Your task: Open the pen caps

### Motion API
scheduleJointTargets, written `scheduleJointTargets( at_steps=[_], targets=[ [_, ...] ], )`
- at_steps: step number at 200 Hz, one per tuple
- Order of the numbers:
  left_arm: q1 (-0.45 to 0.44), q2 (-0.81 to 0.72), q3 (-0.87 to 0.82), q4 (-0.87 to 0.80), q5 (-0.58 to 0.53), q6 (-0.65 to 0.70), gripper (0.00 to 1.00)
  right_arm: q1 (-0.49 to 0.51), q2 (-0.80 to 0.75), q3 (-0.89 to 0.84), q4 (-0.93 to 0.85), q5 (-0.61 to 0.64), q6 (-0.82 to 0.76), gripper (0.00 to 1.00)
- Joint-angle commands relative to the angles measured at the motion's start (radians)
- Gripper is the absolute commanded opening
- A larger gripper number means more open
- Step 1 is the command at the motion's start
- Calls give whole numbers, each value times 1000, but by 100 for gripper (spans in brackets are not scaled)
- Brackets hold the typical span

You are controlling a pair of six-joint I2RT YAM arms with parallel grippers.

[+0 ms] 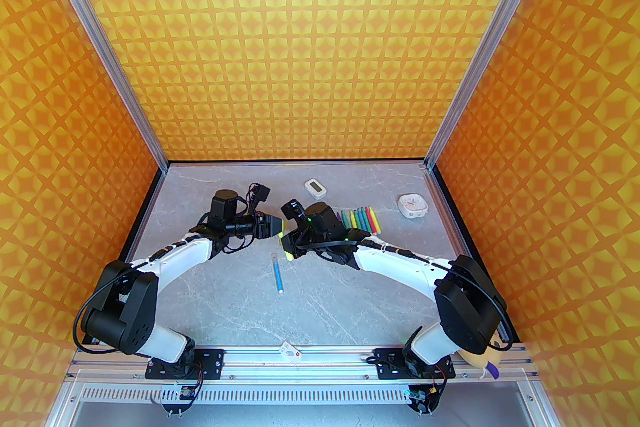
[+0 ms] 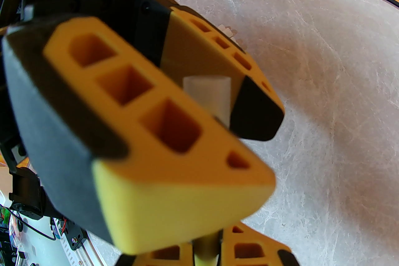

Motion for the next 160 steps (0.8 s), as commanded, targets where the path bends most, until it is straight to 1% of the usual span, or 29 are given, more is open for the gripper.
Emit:
scheduleJointTargets(
  at_steps=[1,15,53,69,74,94,115,131,160],
  targets=[
    [-5,13,35,3,17,-8,36,-3,10,4,31,-16,-15,0],
    [-6,13,33,7,16,-10,34,-3,15,9,30,-18,-17,0],
    [-6,17,36,15,17,-25,17,-3,30,11,31,3,-18,0],
    [-6,18,39,16,17,-32,13,-3,32,11,37,15,-18,0],
    [-6,18,39,17,17,-33,12,-3,33,10,38,18,-18,2],
    [-6,16,40,20,17,-42,8,-3,35,12,36,41,-21,16],
    [-6,14,49,17,17,-51,4,-3,47,12,44,31,-28,27],
    [-6,13,54,20,17,-62,2,-3,62,14,54,20,-27,30],
    [-6,8,64,24,17,-82,0,-3,77,6,82,13,-18,30]
  ],
)
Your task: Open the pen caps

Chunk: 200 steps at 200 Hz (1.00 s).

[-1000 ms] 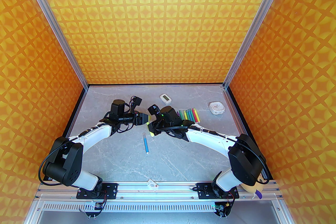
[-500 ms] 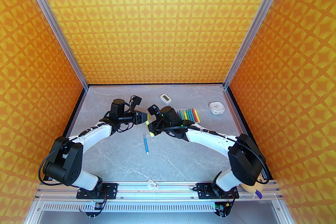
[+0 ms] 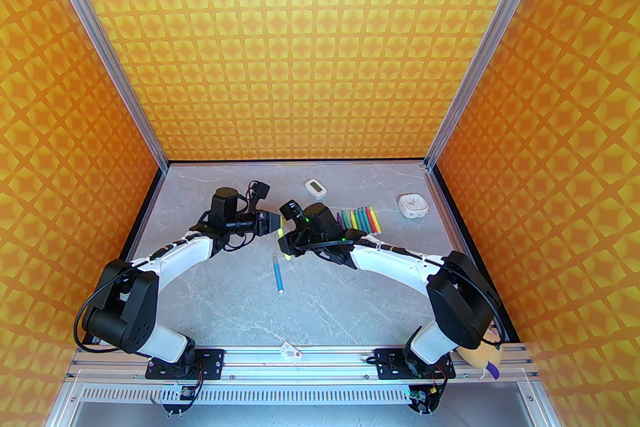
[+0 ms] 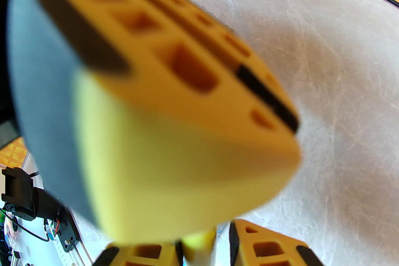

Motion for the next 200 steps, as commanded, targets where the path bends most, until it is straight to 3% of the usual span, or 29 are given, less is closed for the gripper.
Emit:
scheduleJointTargets(
  at_steps=[1,26,54,92,200],
  targets=[
    [-6,2,35,19,18,-32,0,-3,23,5,34,5,-3,30],
    [-5,5,44,21,18,-47,0,-3,13,-16,60,12,2,25],
    [-3,9,52,28,13,-55,0,-4,-14,-45,73,27,0,11],
    [13,10,60,25,-61,-74,0,-3,-45,-88,70,34,-9,0],
    [86,51,137,-25,-129,-157,0,-3,-121,-236,86,29,-27,0]
  ],
)
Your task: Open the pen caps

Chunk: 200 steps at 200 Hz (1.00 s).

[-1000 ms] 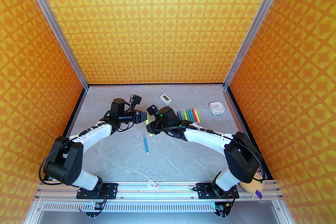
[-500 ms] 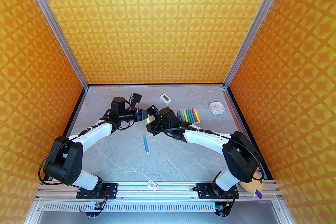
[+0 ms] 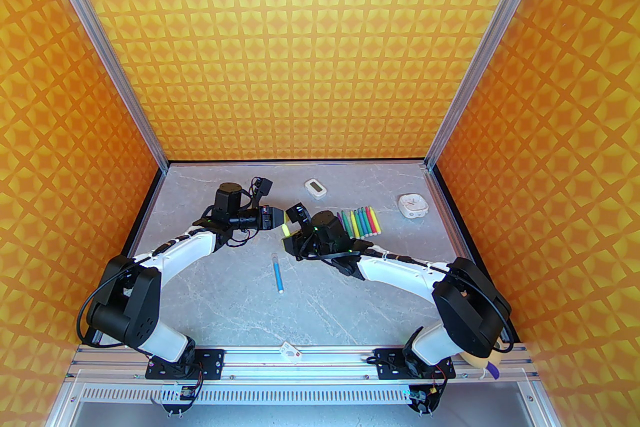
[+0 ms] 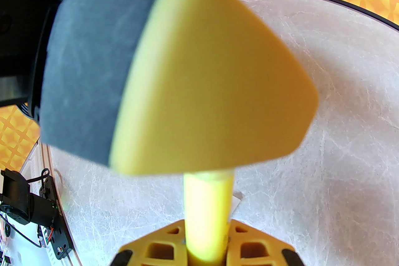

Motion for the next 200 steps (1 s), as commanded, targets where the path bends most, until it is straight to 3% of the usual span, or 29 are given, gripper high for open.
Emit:
scheduleJointTargets(
  at_steps=[1,46,81,121,167,200],
  targets=[
    [89,10,71,25,-138,-28,0,-2,-37,-68,-127,-10,-28,0],
    [113,13,100,-18,-165,-52,0,-2,-67,-118,-100,-16,-30,0],
    [114,12,128,-130,-188,18,0,-18,-70,-100,-147,94,-29,0],
    [114,33,182,-383,-311,163,0,-87,-14,-13,-283,322,4,0],
    [90,94,239,-595,-485,272,0,-134,140,174,-464,501,-1,0],
    [55,160,296,-706,-593,319,0,-152,249,293,-554,541,-1,0]
  ],
)
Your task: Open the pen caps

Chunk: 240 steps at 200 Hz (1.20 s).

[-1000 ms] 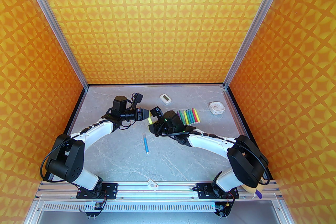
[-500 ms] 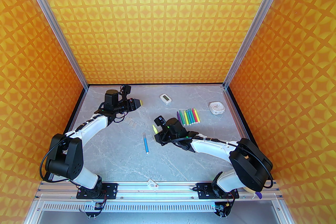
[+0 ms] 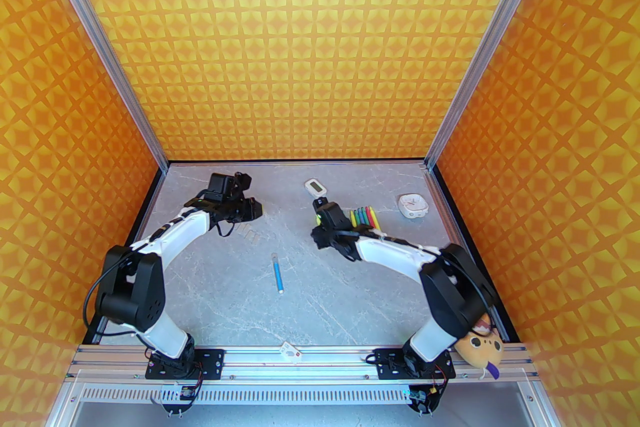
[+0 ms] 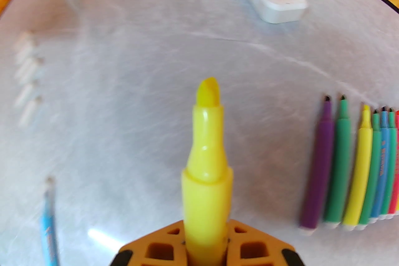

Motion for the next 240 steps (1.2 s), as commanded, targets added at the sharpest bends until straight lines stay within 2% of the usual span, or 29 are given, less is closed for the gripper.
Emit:
scheduleJointTargets(
  at_steps=[1,65,111,240],
  targets=[
    [-29,40,61,-149,-121,77,0,-15,64,75,-116,85,10,0],
    [-87,152,158,-284,-191,131,0,-86,112,83,-104,3,55,0],
    [-109,220,208,-341,-241,145,0,-113,130,93,-106,8,34,1],
    [-135,357,286,-394,-242,175,0,-144,194,119,-115,27,15,6]
  ],
)
